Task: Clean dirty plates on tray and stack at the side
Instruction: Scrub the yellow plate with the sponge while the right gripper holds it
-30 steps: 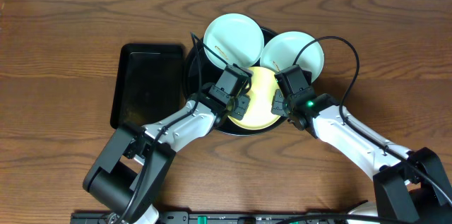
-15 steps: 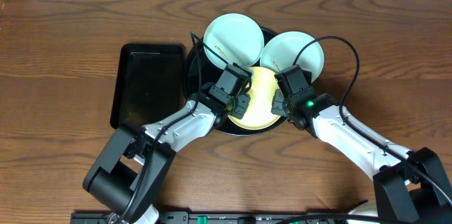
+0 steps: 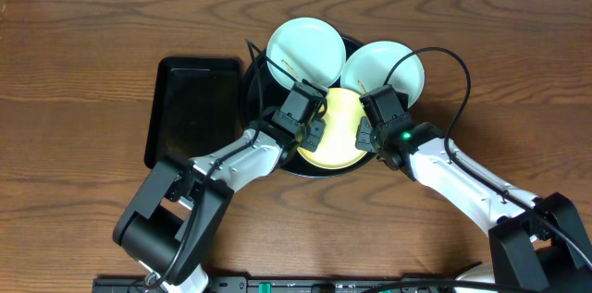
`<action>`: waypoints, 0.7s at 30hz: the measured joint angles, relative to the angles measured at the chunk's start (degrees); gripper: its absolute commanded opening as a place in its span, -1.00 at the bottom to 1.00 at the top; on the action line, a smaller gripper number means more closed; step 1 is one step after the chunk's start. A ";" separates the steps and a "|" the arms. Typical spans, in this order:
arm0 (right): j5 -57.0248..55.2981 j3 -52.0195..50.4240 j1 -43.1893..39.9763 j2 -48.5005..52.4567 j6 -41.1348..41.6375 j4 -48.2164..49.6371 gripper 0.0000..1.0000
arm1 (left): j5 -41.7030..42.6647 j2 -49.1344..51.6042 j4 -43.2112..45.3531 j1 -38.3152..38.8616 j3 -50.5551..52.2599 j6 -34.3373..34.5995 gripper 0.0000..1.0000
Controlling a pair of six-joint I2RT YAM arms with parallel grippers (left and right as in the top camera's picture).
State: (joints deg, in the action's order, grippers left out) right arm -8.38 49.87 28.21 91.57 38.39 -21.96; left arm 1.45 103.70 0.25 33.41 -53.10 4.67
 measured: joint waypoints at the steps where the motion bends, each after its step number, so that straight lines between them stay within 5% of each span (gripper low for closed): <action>1: 0.00 0.00 0.00 0.00 0.00 0.00 -0.98 | -0.13 0.11 0.17 -0.11 0.00 0.00 -0.85; 21: -0.11 0.00 0.00 0.00 0.02 0.13 -0.98 | -1.01 2.12 6.51 -0.37 0.00 0.00 -0.85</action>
State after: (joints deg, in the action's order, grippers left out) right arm -8.49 49.87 28.21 91.57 38.41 -21.82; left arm 0.45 105.82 6.76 33.04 -53.10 4.67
